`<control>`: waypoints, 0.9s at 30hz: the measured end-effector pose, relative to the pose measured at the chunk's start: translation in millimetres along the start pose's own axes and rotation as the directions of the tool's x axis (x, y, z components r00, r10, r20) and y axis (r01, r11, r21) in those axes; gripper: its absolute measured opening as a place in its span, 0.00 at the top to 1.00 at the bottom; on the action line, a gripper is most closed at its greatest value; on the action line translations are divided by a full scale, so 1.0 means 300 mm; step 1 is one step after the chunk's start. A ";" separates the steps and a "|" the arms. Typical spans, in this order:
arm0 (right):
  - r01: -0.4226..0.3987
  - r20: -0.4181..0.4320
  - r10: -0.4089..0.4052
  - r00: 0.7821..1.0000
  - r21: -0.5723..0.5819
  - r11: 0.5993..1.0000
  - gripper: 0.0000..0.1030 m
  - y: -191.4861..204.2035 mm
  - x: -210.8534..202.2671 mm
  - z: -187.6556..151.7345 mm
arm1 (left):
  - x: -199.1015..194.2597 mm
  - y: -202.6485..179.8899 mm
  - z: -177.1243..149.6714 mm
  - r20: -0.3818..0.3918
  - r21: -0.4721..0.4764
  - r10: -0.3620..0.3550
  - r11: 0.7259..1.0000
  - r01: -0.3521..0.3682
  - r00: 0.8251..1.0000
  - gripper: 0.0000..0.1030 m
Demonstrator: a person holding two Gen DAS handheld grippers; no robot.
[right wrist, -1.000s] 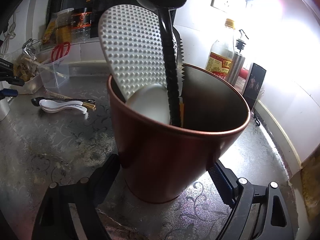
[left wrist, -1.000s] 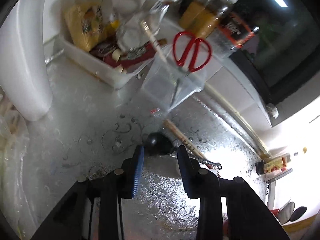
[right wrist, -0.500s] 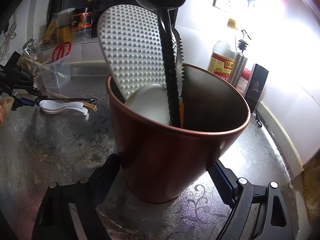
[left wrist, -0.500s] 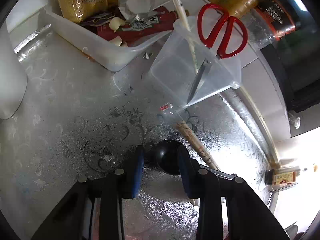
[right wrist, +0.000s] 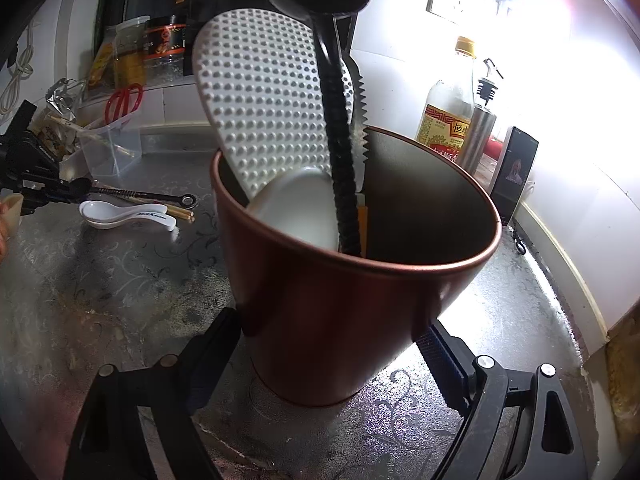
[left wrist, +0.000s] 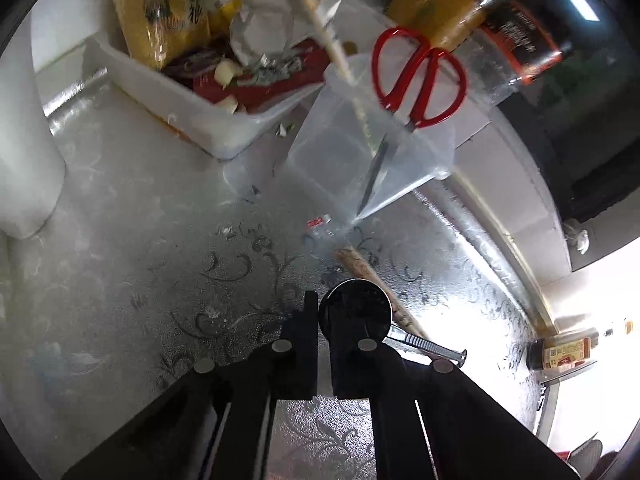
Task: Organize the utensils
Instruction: 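Lift the black ladle with the left tool off the counter, then carry the black ladle over the red holder and lower it in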
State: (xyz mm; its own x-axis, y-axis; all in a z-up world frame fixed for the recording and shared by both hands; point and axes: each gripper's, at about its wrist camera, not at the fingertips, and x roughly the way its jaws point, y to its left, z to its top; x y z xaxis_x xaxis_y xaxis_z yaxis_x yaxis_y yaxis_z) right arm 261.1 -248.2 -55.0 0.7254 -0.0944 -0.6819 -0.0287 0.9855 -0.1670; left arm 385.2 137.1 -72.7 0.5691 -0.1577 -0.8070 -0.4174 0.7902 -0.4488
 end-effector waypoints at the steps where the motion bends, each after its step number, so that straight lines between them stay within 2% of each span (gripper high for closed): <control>1: 0.000 0.000 0.000 1.000 0.000 1.000 0.13 0.000 -0.001 -0.001 | -0.022 -0.004 -0.002 0.018 0.009 -0.007 1.000 0.007 1.000 0.96; 9: 0.000 0.000 0.000 1.000 0.001 1.000 0.13 0.000 -0.001 0.000 | -0.226 -0.069 -0.056 0.146 0.086 -0.066 0.995 0.054 0.987 0.96; 16: 0.000 0.000 0.000 1.000 0.001 1.000 0.13 0.000 -0.001 -0.001 | -0.417 -0.165 -0.078 0.228 0.196 -0.164 0.973 0.120 0.960 0.96; 21: -0.001 0.000 0.001 1.000 0.001 1.000 0.13 -0.001 -0.001 -0.001 | -0.527 -0.269 -0.101 0.265 0.323 -0.262 0.931 0.171 0.928 0.96; 27: -0.001 -0.001 0.001 1.000 0.001 1.000 0.13 -0.001 -0.001 -0.001 | -0.644 -0.387 -0.161 0.297 0.485 -0.363 0.854 0.188 0.883 0.96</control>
State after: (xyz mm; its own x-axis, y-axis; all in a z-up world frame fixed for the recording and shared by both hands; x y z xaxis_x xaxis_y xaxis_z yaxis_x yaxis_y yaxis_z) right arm 260.6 -248.3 -54.9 0.7250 -0.0936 -0.6824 -0.0286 0.9858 -0.1656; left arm 289.5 47.3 116.7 0.8643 -0.2506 -0.4361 0.0941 0.9323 -0.3493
